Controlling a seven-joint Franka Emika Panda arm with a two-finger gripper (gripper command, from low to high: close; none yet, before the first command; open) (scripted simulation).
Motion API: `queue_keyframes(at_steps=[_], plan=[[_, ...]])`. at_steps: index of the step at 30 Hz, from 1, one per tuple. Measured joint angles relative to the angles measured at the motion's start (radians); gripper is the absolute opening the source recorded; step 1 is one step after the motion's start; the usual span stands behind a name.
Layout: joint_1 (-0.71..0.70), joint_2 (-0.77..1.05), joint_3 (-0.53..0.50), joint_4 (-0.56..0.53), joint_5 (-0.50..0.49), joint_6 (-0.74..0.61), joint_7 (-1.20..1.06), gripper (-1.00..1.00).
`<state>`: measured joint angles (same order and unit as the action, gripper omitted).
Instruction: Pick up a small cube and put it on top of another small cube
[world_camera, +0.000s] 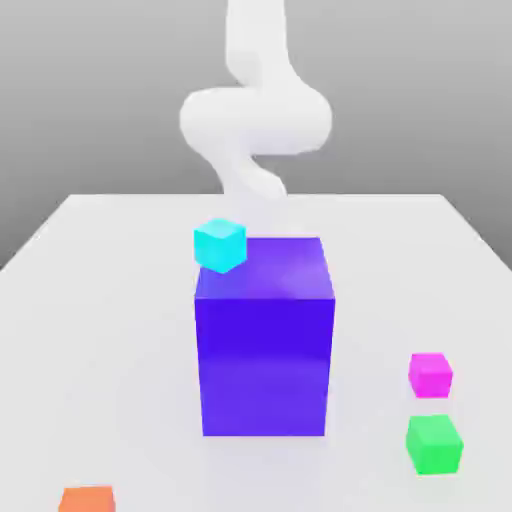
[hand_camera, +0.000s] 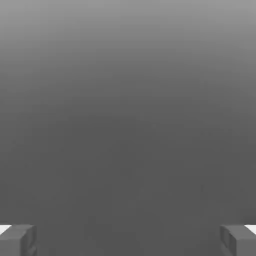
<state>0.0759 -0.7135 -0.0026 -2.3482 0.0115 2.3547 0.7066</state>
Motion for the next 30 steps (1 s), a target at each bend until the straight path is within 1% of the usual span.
queue_keyframes(at_steps=[9,16,18,21,24,27,28,30], plan=[[0.265,0.338,0.028,-0.182,0.052,0.209,-0.367,0.00],[0.417,0.591,0.101,-0.320,0.056,0.368,-0.618,0.00],[0.469,0.664,0.130,-0.359,0.034,0.413,-0.673,0.00],[0.513,0.773,0.146,-0.410,-0.037,0.484,-0.718,0.00],[0.540,0.882,0.112,-0.404,-0.102,0.567,-0.692,0.00],[0.581,0.990,0.063,-0.385,-0.138,0.654,-0.666,0.00],[0.592,1.018,0.051,-0.379,-0.144,0.677,-0.662,-1.00],[0.592,1.018,0.051,-0.379,-0.144,0.676,-0.661,-1.00]])
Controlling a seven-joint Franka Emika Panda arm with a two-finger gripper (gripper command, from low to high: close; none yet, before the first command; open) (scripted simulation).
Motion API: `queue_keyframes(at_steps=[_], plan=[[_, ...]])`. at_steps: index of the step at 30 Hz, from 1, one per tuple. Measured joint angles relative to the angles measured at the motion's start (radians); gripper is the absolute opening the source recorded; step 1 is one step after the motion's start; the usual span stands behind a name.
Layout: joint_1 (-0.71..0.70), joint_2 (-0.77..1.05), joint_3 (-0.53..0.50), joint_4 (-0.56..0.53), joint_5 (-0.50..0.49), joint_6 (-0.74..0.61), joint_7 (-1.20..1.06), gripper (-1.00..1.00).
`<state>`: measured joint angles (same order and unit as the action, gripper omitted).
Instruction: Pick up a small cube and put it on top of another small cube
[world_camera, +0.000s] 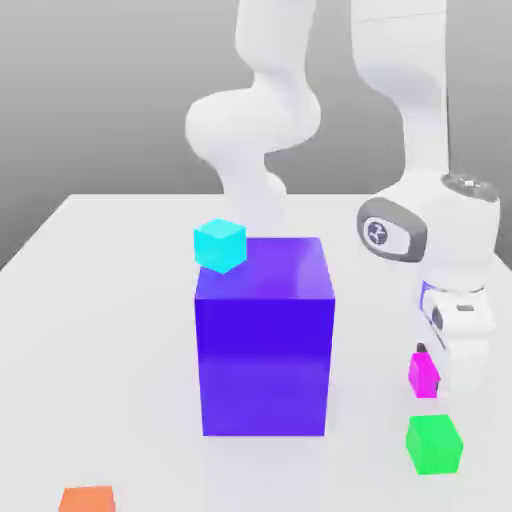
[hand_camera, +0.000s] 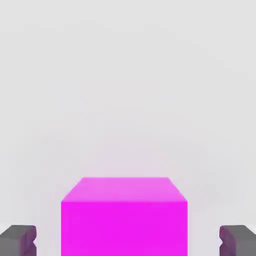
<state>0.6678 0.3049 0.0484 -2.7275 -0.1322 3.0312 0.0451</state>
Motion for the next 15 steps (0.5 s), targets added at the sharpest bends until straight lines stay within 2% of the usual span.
queue_keyframes(at_steps=[5,11,15], plan=[[0.001,0.003,-0.002,0.001,-0.003,0.001,0.003,-1.00],[-0.036,-0.190,0.055,-0.037,0.081,-0.154,-0.062,-1.00],[-0.091,-0.217,0.018,0.059,0.116,-0.277,-0.032,-1.00]])
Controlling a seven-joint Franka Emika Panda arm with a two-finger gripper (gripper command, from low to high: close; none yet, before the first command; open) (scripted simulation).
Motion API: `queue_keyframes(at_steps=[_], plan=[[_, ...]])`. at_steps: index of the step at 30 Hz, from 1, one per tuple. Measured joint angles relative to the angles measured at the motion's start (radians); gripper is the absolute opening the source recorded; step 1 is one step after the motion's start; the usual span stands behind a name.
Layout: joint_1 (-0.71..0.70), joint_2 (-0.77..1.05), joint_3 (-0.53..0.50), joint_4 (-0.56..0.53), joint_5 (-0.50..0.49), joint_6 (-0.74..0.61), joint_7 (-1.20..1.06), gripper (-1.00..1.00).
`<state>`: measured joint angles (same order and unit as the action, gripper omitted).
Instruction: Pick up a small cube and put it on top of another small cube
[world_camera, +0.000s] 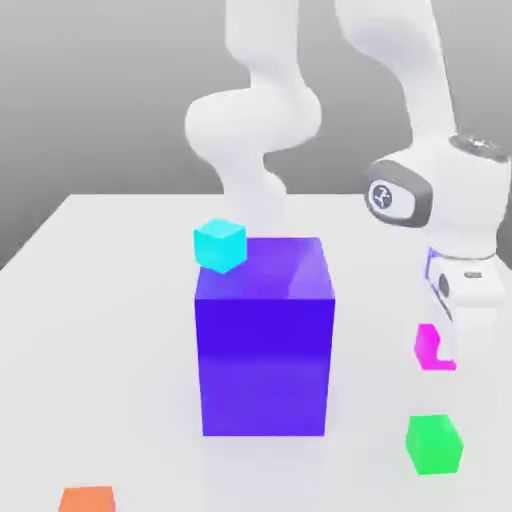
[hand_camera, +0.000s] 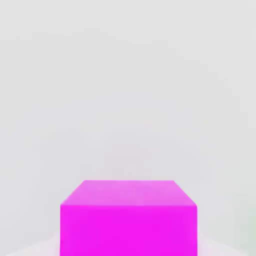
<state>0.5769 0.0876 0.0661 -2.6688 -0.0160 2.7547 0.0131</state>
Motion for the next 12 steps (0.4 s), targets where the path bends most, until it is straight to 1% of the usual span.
queue_keyframes(at_steps=[4,6,9,10,12], plan=[[-0.069,0.017,-0.056,0.141,0.015,-0.123,0.063,-1.00],[-0.077,0.067,-0.064,0.169,0.017,-0.101,0.074,-1.00],[-0.078,0.170,-0.066,0.182,0.017,-0.012,0.078,-1.00],[-0.078,0.189,-0.067,0.183,0.017,0.006,0.079,1.00],[-0.078,0.189,-0.067,0.183,0.017,0.006,0.079,1.00]])
